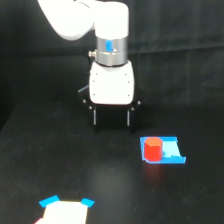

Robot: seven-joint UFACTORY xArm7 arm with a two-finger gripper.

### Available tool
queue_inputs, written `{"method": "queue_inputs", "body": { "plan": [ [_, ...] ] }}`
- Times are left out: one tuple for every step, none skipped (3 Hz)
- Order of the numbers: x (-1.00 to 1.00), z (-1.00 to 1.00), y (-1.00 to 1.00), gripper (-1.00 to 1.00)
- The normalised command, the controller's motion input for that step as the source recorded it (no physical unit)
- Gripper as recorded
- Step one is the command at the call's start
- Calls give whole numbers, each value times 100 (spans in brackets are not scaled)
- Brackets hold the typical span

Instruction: Pick up the red object from the table

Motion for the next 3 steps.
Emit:
{"method": "queue_inputs", "body": {
  "plan": [
    [100, 8, -100, 19],
    [100, -28, -82, 21],
    [0, -6, -22, -51]
  ]
}}
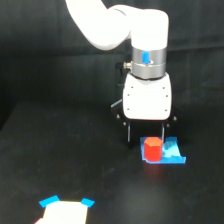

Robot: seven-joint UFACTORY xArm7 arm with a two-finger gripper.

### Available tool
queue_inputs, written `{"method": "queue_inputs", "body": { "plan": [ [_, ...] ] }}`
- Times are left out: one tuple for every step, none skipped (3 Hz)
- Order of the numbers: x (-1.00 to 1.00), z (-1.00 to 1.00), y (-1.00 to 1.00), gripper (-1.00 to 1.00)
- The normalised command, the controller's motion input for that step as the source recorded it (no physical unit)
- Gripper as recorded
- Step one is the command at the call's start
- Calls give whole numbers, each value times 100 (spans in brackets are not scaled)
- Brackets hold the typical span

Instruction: Pick up the red object from the table

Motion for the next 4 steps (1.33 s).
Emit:
{"method": "queue_inputs", "body": {
  "plan": [
    [-5, -29, -71, 40],
    [-34, 12, -41, -66],
    [15, -49, -24, -100],
    [0, 41, 21, -100]
  ]
}}
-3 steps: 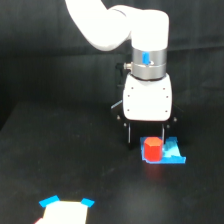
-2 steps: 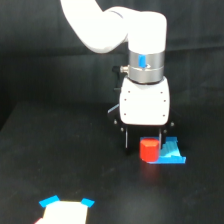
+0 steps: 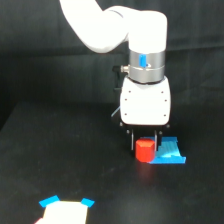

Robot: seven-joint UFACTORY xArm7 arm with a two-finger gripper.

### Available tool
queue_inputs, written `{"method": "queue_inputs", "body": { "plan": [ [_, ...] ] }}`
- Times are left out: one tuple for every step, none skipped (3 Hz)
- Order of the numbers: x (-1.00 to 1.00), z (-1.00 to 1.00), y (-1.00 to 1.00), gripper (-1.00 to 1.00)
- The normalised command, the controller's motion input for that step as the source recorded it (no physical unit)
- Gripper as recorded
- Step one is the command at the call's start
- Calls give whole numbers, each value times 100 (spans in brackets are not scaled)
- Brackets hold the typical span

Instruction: Pick up the red object from the table

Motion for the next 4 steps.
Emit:
{"method": "queue_inputs", "body": {
  "plan": [
    [22, 78, -12, -99],
    [-2, 100, 21, -27],
    [35, 100, 43, -58],
    [9, 100, 37, -100]
  ]
}}
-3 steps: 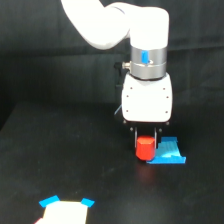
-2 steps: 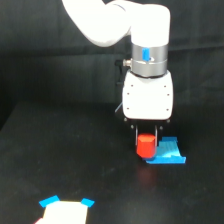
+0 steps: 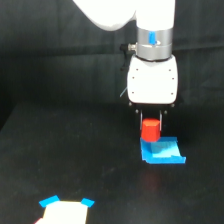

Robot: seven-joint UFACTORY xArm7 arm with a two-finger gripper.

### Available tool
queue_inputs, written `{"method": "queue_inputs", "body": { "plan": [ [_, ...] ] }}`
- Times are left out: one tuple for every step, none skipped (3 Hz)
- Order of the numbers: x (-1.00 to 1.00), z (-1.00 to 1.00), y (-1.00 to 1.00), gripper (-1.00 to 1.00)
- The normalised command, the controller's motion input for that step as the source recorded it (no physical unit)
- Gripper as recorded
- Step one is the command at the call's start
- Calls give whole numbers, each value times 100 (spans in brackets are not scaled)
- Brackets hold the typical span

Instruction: Pick up the red object from the table

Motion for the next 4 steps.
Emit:
{"method": "queue_inputs", "body": {
  "plan": [
    [5, 100, -10, -82],
    [-17, 100, 28, -22],
    [-14, 100, 20, -10],
    [-11, 63, 22, -100]
  ]
}}
